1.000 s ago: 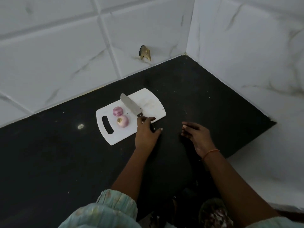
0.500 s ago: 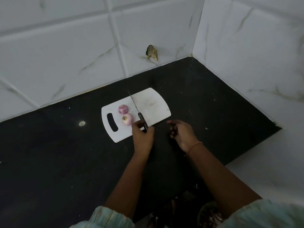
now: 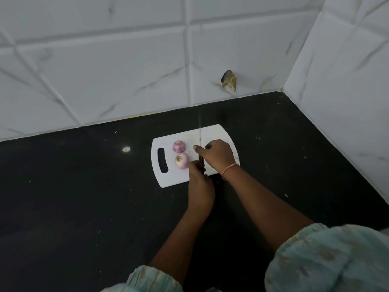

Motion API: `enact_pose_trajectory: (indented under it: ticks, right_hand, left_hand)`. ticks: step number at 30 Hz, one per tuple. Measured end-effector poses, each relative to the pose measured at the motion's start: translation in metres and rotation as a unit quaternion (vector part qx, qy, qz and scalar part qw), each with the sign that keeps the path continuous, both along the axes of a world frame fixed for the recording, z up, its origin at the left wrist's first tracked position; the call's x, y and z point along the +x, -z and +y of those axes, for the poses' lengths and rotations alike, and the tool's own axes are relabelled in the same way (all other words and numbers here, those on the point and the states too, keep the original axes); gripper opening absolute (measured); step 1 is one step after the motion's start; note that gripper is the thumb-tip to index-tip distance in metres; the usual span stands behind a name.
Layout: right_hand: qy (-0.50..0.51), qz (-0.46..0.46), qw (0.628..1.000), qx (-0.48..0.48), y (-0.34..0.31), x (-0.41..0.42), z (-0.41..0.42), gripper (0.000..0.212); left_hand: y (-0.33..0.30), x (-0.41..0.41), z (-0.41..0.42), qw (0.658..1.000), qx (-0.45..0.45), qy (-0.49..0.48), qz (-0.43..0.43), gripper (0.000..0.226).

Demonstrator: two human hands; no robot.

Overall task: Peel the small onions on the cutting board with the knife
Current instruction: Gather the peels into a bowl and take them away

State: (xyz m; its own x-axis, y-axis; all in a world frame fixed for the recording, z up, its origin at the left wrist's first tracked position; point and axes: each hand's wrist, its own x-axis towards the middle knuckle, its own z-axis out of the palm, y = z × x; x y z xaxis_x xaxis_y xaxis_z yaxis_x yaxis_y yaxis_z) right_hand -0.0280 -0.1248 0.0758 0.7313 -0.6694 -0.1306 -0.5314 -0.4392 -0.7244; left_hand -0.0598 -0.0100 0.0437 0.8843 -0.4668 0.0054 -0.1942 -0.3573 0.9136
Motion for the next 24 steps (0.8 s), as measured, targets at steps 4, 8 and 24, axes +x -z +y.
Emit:
enact_pose_trajectory:
  ticks: [4,8,24]
  right_hand:
    - [0.035,-0.026,0.999,0.027,0.0,0.009,-0.005,0.036]
    - [0.082,-0.062,0.983,0.15,-0.003,0.014,-0.022,0.027]
    - [0.288,-0.268,0.836,0.382,-0.034,0.039,-0.121,0.021]
  left_hand:
    - [-0.002,-0.004,-0.007,0.994,0.077,-0.001,-0.079,0.045]
    - [-0.01,-0.003,-0.011,0.989,0.118,-0.016,-0.092,0.044]
    - [-0.016,-0.005,-0.002,0.974,0.171,-0.039,-0.142,0.053]
